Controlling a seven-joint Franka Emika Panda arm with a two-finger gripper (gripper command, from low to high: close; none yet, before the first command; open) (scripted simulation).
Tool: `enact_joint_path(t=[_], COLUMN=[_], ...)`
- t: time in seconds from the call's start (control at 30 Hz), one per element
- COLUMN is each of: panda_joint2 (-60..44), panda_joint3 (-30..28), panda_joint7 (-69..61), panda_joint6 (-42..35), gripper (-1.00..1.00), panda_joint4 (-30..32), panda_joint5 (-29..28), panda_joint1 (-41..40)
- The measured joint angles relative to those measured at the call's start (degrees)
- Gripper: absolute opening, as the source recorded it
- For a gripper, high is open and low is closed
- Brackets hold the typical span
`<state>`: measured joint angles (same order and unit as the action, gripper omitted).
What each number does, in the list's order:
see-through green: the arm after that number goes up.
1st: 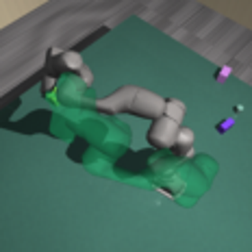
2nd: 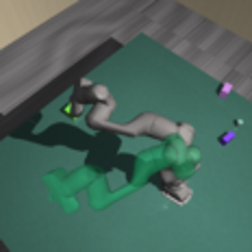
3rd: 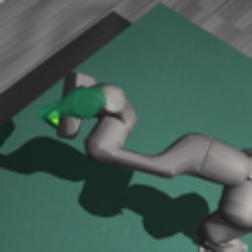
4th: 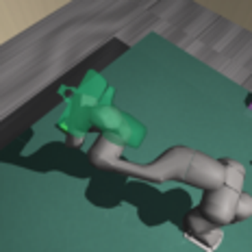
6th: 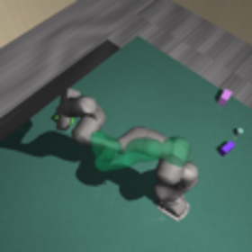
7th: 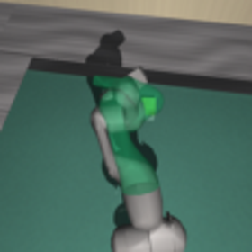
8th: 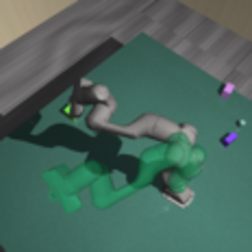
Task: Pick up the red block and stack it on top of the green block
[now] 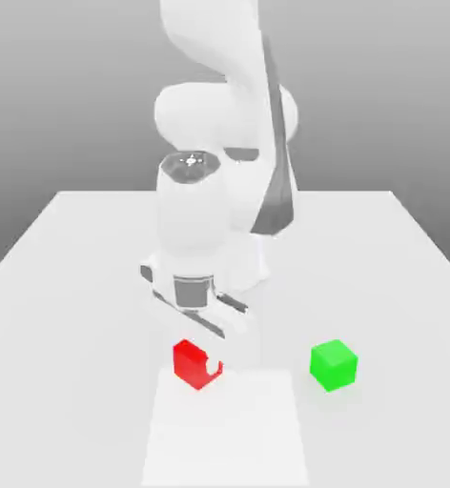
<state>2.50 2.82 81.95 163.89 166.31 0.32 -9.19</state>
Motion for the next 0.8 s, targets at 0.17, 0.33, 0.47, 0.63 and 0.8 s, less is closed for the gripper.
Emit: enact_joint_path(t=[0.17, 0.33, 0.47, 0.63, 0.8], panda_joint2=[5.6, 9.5, 6.8, -3.2, -4.4], panda_joint3=[4.4, 9.9, 12.5, 11.9, 11.6], panda_joint7=[-7.1, -15.9, -17.9, -13.1, -12.2], panda_joint6=[-5.2, -9.3, -6.8, 2.6, 3.7], gripper=[-1.0, -1.0, -1.0, -1.0, 1.0], panda_joint4=[0.2, 0.0, -0.2, -0.6, -0.6], panda_joint5=[3.0, 6.1, 5.4, -1.8, -3.0], panda_joint1=[8.7, 20.4, 23.9, 22.7, 22.8])
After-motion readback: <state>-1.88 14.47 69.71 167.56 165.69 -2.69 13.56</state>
